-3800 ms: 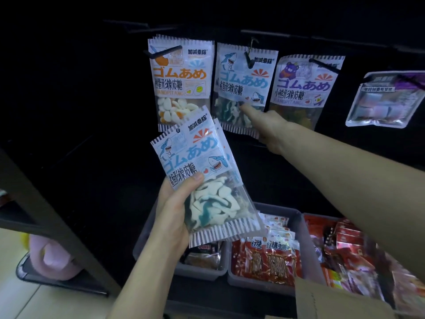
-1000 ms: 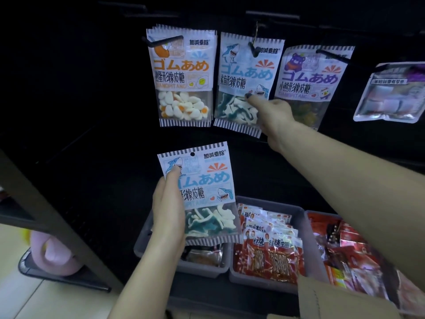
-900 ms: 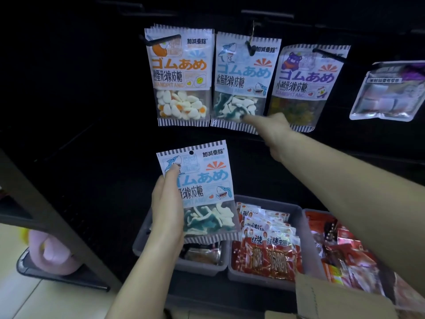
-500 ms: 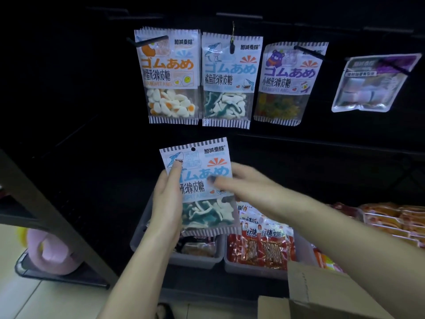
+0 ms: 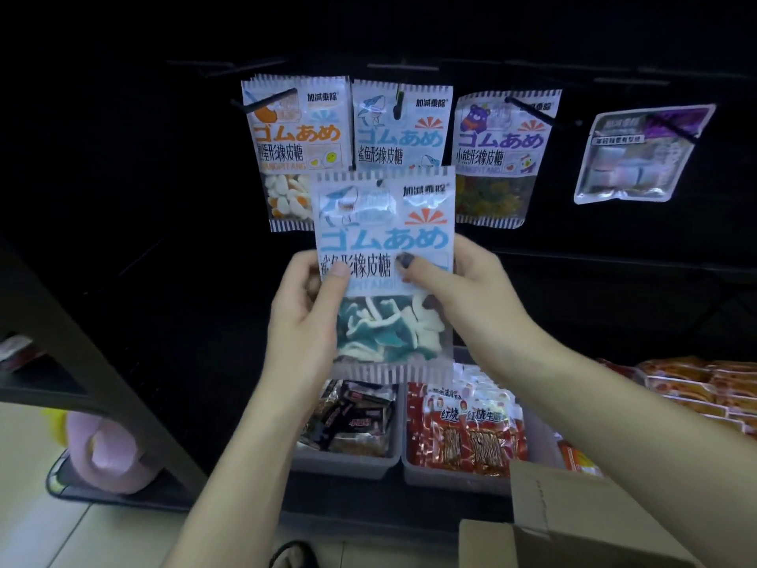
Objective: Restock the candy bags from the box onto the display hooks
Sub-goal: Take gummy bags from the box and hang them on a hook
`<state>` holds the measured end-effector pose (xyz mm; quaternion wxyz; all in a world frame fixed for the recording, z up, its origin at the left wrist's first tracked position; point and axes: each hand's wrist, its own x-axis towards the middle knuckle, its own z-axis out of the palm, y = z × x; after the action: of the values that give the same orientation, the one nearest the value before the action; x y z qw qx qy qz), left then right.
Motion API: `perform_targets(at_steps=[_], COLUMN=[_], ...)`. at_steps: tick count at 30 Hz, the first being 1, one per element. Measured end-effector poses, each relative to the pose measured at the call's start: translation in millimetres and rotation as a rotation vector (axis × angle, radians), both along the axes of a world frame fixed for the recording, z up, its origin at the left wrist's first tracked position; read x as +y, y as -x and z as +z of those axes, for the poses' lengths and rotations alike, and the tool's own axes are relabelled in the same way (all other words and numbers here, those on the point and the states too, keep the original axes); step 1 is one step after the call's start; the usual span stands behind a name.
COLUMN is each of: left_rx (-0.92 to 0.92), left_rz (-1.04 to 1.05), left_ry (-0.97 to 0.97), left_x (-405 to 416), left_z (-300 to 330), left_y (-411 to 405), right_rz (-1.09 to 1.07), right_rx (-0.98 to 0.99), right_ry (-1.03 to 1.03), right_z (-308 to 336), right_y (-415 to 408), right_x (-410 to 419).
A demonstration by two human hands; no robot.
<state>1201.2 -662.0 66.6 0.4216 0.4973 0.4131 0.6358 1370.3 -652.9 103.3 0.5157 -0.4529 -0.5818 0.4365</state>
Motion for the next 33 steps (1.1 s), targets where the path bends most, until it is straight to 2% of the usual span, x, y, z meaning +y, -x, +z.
perform_targets(at_steps=[7, 14, 33], left_rx=[0.122, 0.149, 0.179], left_rz=[0.056, 0.073, 0.019], left_ry=[-0.156, -0.119, -0.049], left_x=[13.8, 22.5, 27.1], left_z=[47.5, 54.8, 60.0], left_y=[2.9, 6.3, 8.9], right_rz=[-0.028, -0.019, -0.045], right_rx=[0.091, 0.133, 0.186], right_ry=[-0.046, 0.04, 0.102], right_z=[36.5, 46.5, 48.0], right_y=[2.1, 6.6, 4.1], right_x=[9.9, 17.8, 16.0])
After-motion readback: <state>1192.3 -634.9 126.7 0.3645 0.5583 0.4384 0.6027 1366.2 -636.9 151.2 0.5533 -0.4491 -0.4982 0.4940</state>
